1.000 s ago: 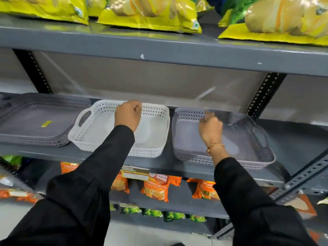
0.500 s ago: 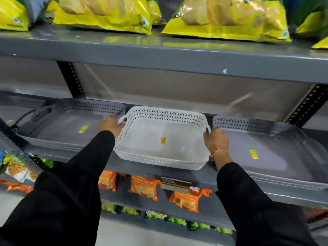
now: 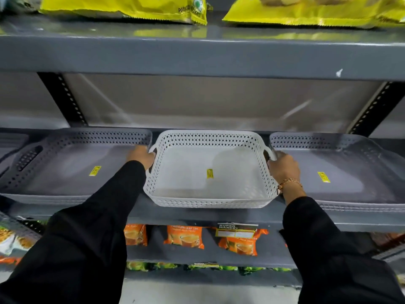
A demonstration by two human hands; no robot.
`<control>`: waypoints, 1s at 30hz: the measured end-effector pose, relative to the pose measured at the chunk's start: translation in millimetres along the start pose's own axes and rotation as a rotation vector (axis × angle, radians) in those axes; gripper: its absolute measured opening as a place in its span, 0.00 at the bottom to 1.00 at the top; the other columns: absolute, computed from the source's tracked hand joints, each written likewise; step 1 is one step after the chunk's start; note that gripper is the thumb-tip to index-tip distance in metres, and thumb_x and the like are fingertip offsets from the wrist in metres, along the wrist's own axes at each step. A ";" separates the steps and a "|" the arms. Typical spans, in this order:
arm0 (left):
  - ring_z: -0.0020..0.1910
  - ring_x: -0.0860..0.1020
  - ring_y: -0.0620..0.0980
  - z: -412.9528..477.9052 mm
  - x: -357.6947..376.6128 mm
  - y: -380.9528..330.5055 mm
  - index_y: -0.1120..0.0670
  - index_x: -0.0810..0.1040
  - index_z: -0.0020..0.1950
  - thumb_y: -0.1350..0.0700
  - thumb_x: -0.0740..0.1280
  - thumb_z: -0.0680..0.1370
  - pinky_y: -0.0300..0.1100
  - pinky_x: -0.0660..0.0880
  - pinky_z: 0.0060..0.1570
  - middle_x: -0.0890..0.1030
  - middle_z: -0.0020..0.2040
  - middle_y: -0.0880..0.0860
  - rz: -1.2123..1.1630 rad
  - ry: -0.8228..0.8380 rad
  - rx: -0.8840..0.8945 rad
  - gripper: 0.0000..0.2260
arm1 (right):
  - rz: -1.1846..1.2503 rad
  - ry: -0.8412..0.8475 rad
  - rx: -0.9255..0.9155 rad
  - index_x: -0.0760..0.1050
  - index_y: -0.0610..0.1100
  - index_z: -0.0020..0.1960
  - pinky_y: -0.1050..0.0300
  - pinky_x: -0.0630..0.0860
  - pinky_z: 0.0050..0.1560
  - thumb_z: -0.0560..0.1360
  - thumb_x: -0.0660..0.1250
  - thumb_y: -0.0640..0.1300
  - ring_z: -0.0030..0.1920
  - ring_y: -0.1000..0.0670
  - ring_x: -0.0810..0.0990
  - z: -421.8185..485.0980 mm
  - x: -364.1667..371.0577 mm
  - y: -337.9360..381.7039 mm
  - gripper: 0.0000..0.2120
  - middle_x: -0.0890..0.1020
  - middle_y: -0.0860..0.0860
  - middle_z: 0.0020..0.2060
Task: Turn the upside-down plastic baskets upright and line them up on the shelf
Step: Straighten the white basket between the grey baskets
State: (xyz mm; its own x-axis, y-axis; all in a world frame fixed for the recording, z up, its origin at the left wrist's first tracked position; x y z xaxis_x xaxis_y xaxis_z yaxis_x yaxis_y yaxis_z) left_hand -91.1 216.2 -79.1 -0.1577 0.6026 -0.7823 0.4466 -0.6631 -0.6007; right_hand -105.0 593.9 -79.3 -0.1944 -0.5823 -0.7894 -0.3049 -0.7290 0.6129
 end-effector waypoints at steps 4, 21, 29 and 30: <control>0.62 0.76 0.63 3.6 2.9 1.4 0.63 0.71 0.69 0.59 0.58 0.80 0.48 0.72 0.60 0.77 0.63 0.64 0.012 0.008 0.009 0.18 | -0.024 0.013 -0.051 0.73 0.42 0.66 0.57 0.70 0.51 0.76 0.56 0.35 0.59 0.37 0.76 -0.2 1.4 2.9 0.20 0.80 0.38 0.58; 0.58 0.77 0.64 5.7 9.6 -2.0 0.63 0.75 0.65 0.59 0.57 0.80 0.48 0.73 0.58 0.79 0.59 0.65 -0.020 -0.071 0.020 0.16 | -0.013 0.054 -0.110 0.79 0.42 0.53 0.59 0.67 0.44 0.77 0.56 0.39 0.43 0.42 0.73 18.2 12.3 -1.9 0.14 0.81 0.41 0.45; 0.59 0.77 0.64 5.6 8.8 -8.2 0.64 0.73 0.67 0.62 0.56 0.80 0.48 0.73 0.59 0.78 0.62 0.66 -0.023 -0.059 0.010 0.17 | 0.019 0.042 -0.064 0.79 0.41 0.57 0.60 0.66 0.46 0.77 0.56 0.37 0.52 0.38 0.76 25.3 16.6 -4.6 0.15 0.81 0.38 0.52; 0.58 0.77 0.63 6.3 8.2 -8.7 0.64 0.74 0.66 0.62 0.57 0.80 0.48 0.73 0.58 0.78 0.61 0.65 -0.024 -0.056 0.008 0.17 | 0.021 0.045 -0.061 0.79 0.40 0.55 0.59 0.66 0.46 0.77 0.56 0.37 0.51 0.38 0.76 26.4 16.6 -4.1 0.14 0.81 0.38 0.51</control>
State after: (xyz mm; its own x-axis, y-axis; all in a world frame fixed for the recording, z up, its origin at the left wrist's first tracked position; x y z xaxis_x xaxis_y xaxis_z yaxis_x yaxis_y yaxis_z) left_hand -101.8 224.1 -81.3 -0.2171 0.5925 -0.7758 0.4353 -0.6526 -0.6202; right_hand -131.6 596.7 -95.9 -0.1581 -0.6125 -0.7745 -0.2430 -0.7361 0.6317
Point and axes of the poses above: each hand's wrist, its own z-axis towards the middle knuckle, its own x-axis out of the palm, y = z × x, the point moved 5 cm from there along z, towards the middle knuckle
